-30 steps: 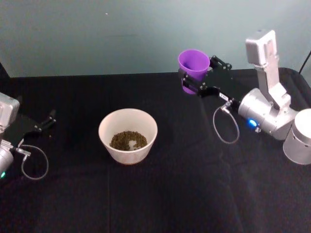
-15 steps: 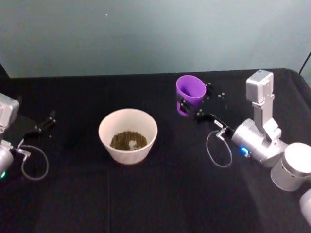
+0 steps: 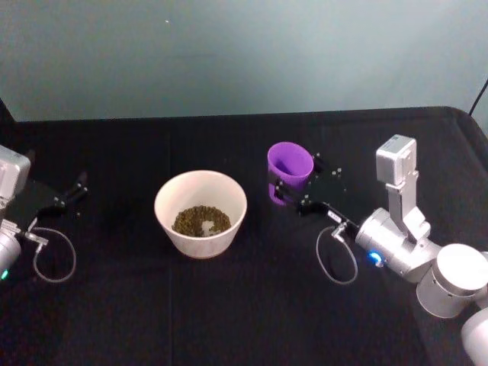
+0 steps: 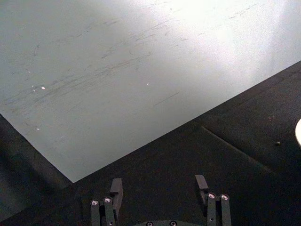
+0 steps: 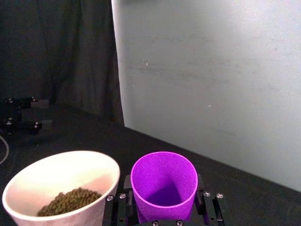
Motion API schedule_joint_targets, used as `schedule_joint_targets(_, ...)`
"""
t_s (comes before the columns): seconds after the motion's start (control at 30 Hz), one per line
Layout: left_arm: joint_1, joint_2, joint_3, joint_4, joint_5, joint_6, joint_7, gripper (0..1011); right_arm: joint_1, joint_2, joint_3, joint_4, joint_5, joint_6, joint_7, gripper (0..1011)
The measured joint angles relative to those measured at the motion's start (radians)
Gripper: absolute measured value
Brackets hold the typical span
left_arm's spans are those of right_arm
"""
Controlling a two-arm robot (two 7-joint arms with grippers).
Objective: Pick up the cup and pour the mung beans from the cup into the bowl.
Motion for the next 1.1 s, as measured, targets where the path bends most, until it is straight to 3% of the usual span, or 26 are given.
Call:
schedule_joint_targets(0.4,0.0,0.0,0.0,0.0,0.0,0.0,0.0,1000,0.002,0.006,-0.028,0.01,-0.019,0.067,-0.019,735)
schedule_joint_targets(1.0,0.0,0.0,0.0,0.0,0.0,0.0,0.0,1000,0.01,0.009,-0.043,0.024,-0.036,0.06,-0.018,737)
schedule_joint_targets(1.1,0.0,0.0,0.0,0.0,0.0,0.0,0.0,1000,0.01,0.009,-0.042,0.023,-0.036,0.06,-0.018,788)
